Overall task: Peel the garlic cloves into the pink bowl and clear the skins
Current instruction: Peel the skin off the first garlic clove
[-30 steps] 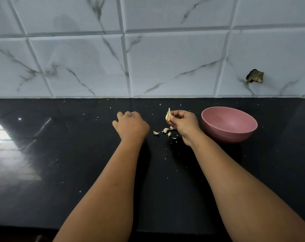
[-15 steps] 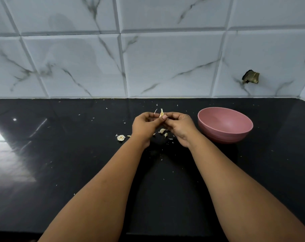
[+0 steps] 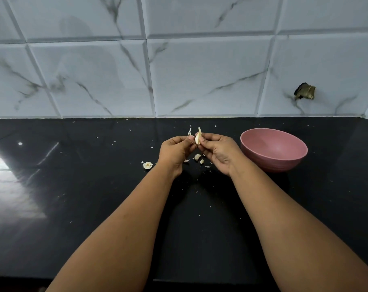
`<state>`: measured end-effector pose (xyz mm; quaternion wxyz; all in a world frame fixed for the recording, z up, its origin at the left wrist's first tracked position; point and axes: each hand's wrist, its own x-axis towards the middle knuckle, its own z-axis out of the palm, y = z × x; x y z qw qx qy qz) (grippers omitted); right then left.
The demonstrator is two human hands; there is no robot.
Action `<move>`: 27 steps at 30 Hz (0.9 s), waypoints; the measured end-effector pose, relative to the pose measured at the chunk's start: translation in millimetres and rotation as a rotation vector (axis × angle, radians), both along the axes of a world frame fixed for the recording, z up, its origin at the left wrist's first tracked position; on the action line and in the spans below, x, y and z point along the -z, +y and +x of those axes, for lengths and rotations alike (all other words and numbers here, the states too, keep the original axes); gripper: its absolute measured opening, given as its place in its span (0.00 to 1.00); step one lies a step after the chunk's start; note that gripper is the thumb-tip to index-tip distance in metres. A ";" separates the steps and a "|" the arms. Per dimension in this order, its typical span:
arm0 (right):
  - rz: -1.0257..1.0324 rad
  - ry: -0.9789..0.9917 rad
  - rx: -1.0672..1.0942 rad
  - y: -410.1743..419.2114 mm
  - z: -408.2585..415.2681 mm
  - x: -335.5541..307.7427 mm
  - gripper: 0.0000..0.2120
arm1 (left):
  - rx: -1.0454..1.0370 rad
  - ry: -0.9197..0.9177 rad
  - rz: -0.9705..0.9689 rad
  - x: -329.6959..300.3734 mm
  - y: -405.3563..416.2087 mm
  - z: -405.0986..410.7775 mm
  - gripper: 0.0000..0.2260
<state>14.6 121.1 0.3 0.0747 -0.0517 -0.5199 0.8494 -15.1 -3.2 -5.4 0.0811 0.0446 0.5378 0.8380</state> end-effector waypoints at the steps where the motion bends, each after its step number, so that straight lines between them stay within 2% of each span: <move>1: 0.017 -0.003 0.006 -0.3 -0.1 0.8 0.12 | -0.016 0.024 -0.058 1.7 0.6 -0.9 0.05; 3: 0.043 -0.010 0.018 -0.7 -0.8 3.6 0.13 | -0.074 0.097 -0.268 7.0 1.3 -2.6 0.05; 5: 0.069 -0.008 0.054 -1.1 -2.8 5.3 0.12 | -0.152 0.241 -0.607 10.3 -0.5 -3.9 0.03; 7: 0.132 -0.004 0.120 -1.5 -6.4 5.0 0.12 | -0.175 0.384 -0.903 12.4 -2.9 -3.3 0.10; 9: 0.198 0.005 0.155 -2.8 -8.9 5.3 0.11 | -0.160 0.463 -1.061 12.2 -4.4 -1.5 0.12; 11: 0.252 -0.006 0.175 -3.3 -9.8 6.9 0.11 | -0.171 0.482 -1.119 12.7 -4.3 -2.2 0.14; 13: 0.299 -0.023 0.184 -2.1 -8.7 8.3 0.10 | -0.215 0.455 -1.035 10.6 -3.3 -1.5 0.17; 17: 0.337 0.011 0.107 -2.6 -2.8 7.8 0.07 | -0.145 0.269 -0.527 7.0 1.5 0.8 0.08; 23: 0.466 0.107 0.203 -9.8 -0.8 4.2 0.06 | -0.134 0.192 -0.259 6.3 4.5 1.2 0.02; 27: 0.427 0.143 0.217 -10.5 -0.1 1.5 0.05 | -0.134 0.217 -0.183 2.2 4.0 2.1 0.03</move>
